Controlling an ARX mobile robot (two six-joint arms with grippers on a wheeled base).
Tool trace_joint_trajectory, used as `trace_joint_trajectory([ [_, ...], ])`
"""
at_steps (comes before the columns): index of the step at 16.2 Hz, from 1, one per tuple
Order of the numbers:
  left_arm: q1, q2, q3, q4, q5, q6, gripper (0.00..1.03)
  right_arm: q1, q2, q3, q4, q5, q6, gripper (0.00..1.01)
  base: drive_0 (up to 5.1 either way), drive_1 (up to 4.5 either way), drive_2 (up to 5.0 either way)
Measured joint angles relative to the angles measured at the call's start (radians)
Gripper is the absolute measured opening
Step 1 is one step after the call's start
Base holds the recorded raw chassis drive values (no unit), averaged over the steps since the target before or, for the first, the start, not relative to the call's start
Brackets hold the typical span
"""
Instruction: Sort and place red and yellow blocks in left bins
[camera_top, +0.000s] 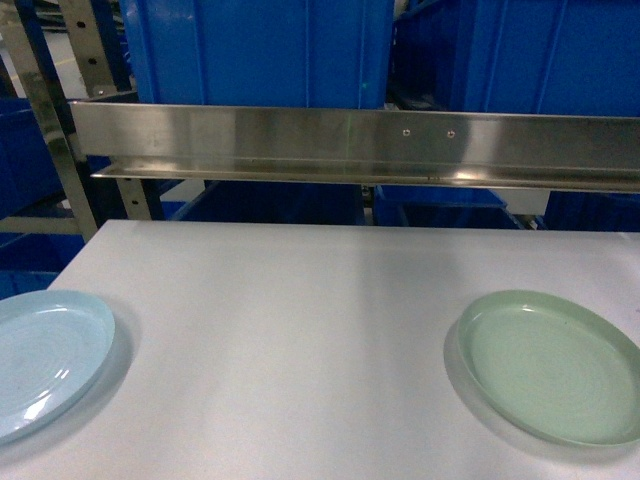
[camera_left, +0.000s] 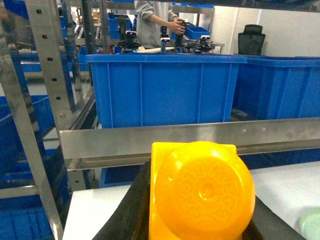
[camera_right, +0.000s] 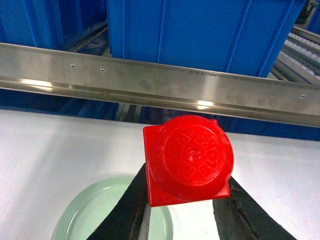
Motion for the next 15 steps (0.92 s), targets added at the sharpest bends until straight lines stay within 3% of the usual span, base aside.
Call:
trace_joint_trajectory([
  [9, 0.0, 0.0, 0.0, 0.0, 0.002, 0.0, 0.27, 0.0, 0.0, 0.0, 0.0, 0.0, 0.0, 0.28, 0.0, 0.0, 0.0],
  [13, 0.0, 0.006, 0.004, 0.004, 0.002, 0.0, 0.27, 0.0, 0.006, 0.002, 0.002, 0.0, 0.0, 0.28, 0.1, -3.96, 4.1],
  [15, 0.0, 0.004, 0.004, 0.003, 0.002, 0.0, 0.27, 0.0, 0.005, 0.003, 0.004, 0.0, 0.0, 0.28, -3.4, -1.83, 4.8],
])
